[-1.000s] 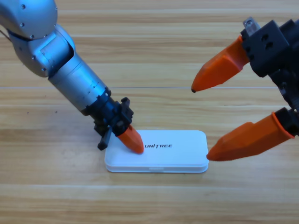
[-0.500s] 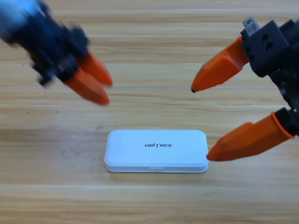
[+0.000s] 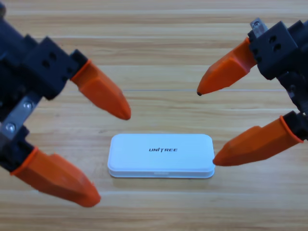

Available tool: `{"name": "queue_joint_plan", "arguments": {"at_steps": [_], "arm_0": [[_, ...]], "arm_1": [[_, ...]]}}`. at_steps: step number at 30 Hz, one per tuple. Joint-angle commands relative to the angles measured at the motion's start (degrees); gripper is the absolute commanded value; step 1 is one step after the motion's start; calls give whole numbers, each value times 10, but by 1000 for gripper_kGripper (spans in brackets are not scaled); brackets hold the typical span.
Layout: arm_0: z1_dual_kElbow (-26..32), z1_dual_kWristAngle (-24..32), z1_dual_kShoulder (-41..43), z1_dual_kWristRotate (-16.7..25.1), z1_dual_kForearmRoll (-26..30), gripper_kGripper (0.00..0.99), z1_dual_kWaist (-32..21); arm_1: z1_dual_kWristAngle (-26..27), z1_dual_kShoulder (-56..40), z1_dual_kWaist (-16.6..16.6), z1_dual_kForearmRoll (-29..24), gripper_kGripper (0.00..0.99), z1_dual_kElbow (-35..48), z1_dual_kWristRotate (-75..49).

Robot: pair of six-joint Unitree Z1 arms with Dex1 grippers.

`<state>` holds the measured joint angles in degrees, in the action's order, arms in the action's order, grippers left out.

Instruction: Clean up eraser and pencils

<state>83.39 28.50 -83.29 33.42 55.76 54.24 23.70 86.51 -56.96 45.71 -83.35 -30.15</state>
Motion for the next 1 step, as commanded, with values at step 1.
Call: {"name": "queue_joint_plan", "arguments": {"at_steps": [1], "arm_0": [[-19, -20, -16, -1, -5, 990, 15]], "arm_1": [[4, 12, 0, -6, 917, 14, 3]]}}
